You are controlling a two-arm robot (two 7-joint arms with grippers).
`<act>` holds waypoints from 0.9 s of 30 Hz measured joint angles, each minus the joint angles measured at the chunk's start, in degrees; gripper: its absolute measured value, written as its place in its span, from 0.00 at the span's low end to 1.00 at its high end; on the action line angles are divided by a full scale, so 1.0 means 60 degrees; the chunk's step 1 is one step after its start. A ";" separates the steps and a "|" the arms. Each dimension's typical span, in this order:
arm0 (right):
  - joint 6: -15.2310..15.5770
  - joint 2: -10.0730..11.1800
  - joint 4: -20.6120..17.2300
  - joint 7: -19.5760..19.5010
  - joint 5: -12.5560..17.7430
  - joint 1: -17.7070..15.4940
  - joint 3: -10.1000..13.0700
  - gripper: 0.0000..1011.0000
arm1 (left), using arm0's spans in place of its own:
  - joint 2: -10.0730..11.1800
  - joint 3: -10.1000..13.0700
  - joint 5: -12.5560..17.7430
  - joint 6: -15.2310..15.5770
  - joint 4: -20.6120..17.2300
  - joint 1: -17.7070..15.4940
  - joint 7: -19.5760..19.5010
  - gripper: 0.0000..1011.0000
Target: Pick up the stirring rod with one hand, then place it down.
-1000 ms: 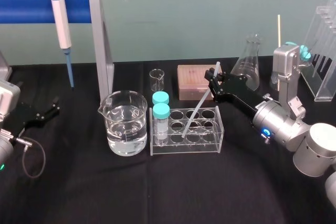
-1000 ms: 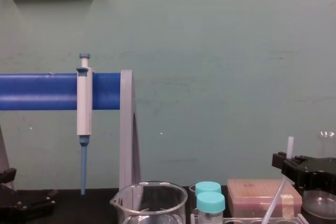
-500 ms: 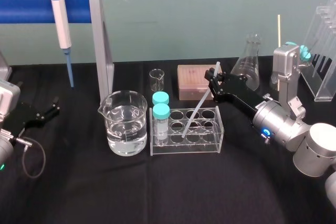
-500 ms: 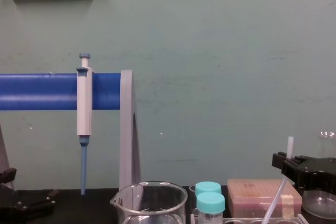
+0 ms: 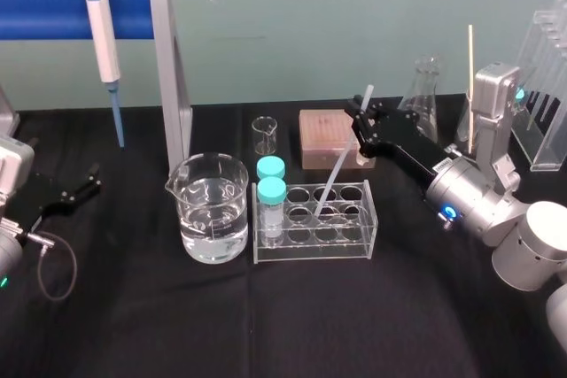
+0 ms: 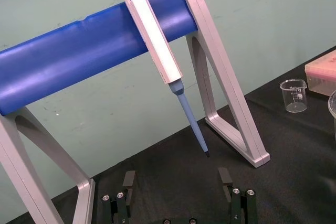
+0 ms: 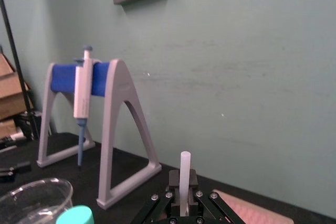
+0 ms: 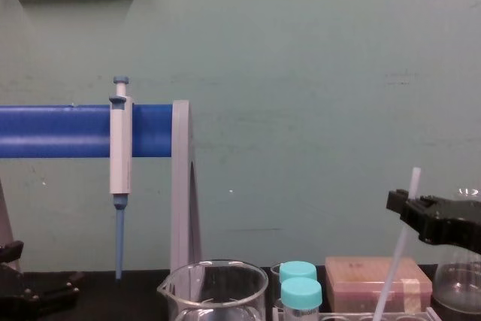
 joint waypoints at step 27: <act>0.0028 0.0060 -0.1751 -0.0313 0.0224 -0.0205 0.0359 0.08 | -0.0001 0.0000 0.0000 0.0000 0.0000 0.0000 0.0000 0.99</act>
